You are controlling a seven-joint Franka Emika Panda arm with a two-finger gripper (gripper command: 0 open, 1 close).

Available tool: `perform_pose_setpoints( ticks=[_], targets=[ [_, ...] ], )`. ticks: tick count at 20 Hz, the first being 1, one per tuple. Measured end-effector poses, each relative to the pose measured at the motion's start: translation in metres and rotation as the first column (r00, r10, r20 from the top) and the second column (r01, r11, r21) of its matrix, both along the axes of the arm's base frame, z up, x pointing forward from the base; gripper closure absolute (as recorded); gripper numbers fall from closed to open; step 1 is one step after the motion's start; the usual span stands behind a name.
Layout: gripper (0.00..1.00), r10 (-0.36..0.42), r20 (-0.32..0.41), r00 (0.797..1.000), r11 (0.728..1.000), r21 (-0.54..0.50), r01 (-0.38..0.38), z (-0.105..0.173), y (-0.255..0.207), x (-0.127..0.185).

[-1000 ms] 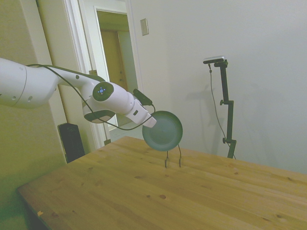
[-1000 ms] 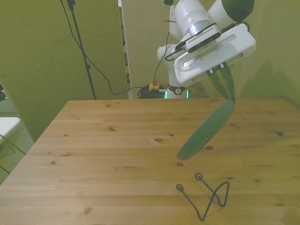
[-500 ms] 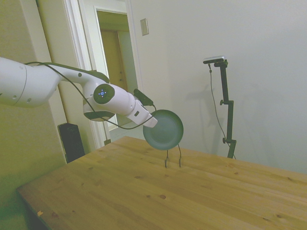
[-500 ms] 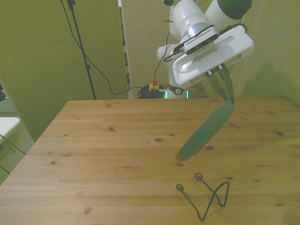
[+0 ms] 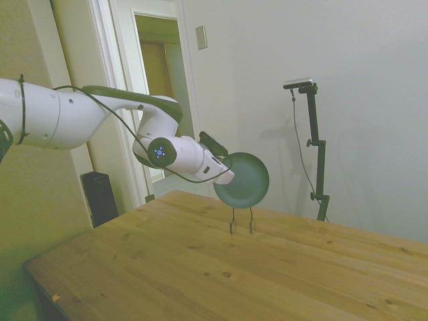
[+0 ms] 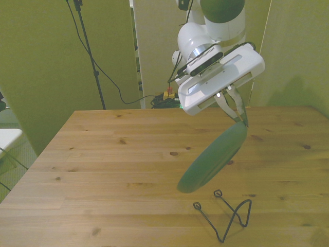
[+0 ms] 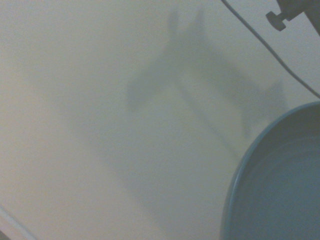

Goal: Load the plate

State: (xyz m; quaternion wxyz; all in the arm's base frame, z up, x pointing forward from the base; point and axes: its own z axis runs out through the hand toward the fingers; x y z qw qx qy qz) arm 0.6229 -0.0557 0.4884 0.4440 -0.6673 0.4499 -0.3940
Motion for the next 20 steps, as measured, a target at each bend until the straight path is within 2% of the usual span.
perform_pose_setpoints(
  ticks=[6,12,20],
  targets=[
    [1.00,0.041,0.041,0.998,0.998,0.042,-0.042,-0.026,0.003,-0.004],
    [1.00,0.023,0.074,0.997,0.998,0.059,-0.027,-0.043,0.003,-0.002],
    [1.00,0.009,0.090,0.996,0.997,0.072,-0.016,-0.066,0.002,0.019]
  ],
)
